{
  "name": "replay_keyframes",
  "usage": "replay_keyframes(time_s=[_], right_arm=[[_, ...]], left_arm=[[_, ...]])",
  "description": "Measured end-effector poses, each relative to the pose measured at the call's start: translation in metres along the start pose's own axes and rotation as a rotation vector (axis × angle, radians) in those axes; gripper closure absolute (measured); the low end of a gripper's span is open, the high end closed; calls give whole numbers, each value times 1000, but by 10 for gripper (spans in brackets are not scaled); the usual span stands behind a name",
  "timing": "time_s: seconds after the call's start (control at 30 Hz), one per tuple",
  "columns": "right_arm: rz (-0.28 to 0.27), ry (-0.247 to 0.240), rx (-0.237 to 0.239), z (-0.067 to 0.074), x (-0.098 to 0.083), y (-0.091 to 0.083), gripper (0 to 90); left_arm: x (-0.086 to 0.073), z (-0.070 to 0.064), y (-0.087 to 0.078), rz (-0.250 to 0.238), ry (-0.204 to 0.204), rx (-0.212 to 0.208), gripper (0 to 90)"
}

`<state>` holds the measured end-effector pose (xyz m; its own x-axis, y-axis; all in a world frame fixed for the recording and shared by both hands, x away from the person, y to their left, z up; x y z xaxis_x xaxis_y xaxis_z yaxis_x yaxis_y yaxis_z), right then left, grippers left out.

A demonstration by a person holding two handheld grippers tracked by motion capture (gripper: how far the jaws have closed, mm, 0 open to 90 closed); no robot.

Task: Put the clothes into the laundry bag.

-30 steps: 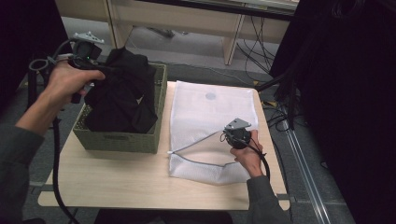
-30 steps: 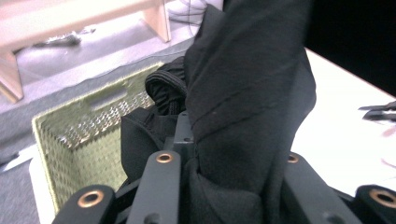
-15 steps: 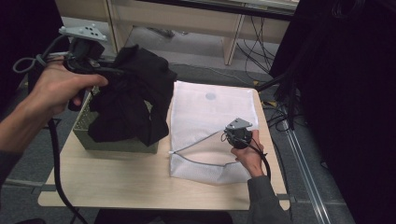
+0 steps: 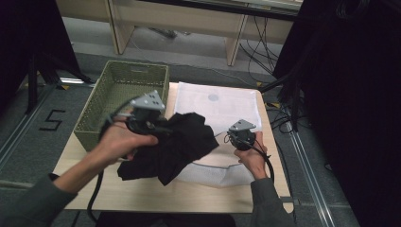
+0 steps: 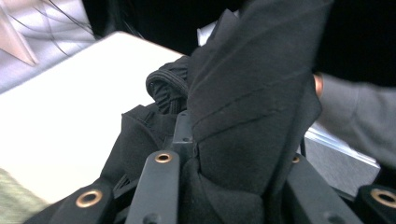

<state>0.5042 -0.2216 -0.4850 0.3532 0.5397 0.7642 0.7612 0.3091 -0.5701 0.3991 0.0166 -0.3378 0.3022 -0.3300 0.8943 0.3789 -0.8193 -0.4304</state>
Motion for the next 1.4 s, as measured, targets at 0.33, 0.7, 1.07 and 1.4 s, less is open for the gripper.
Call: replay_keyframes(time_s=[0.33,0.7,1.07,1.4], right_arm=[[-3,-11,0,1,1,1,892],[9,-31,29,3,-1,3,890],[7,-7,18,5,1,1,885],[11,-5,19,5,0,1,882]], left_arm=[[-85,8,99,144,-40,14,706],[-114,19,152,264,-12,18,398],[-56,41,51,105,15,125,205],[-69,98,-23,82,-38,314,168]])
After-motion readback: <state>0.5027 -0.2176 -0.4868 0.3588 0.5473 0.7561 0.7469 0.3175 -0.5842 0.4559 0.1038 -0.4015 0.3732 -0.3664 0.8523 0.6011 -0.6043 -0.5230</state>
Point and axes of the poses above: each handheld gripper's, and its own axes: y roughly forward along the jaws, x roughly out of its top, z roughly to its left, the point moved 7 cm from there along y, roughly forward along the jaws, and after that the axes turned 5 degrees about -z, right-handed, at the moved point
